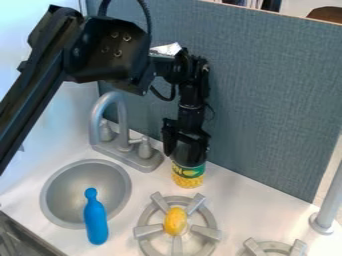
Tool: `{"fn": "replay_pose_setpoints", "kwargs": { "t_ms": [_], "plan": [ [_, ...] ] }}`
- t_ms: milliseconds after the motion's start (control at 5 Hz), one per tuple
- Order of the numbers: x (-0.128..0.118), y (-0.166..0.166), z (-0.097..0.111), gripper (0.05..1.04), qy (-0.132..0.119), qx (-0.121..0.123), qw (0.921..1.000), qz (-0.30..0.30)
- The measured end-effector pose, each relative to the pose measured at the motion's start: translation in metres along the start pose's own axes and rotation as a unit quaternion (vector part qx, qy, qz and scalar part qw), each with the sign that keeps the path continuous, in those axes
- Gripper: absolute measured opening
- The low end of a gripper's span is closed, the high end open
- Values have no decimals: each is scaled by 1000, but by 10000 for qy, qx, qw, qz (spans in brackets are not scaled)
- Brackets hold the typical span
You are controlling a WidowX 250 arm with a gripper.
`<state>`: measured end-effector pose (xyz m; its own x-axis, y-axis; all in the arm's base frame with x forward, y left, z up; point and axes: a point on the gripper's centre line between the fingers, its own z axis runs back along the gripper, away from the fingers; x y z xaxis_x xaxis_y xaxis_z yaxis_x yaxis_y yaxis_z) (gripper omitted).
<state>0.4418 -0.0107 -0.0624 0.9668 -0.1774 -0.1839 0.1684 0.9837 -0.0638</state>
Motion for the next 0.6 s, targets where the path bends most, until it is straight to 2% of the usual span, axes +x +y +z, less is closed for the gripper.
{"fn": "replay_pose_setpoints", "kwargs": {
  "t_ms": [200,600],
  "plan": [
    [-8,-29,-6,1001,105,-400,9989,-240],
    [-16,-94,-13,1000,268,-862,9920,-879]
  ]
}}
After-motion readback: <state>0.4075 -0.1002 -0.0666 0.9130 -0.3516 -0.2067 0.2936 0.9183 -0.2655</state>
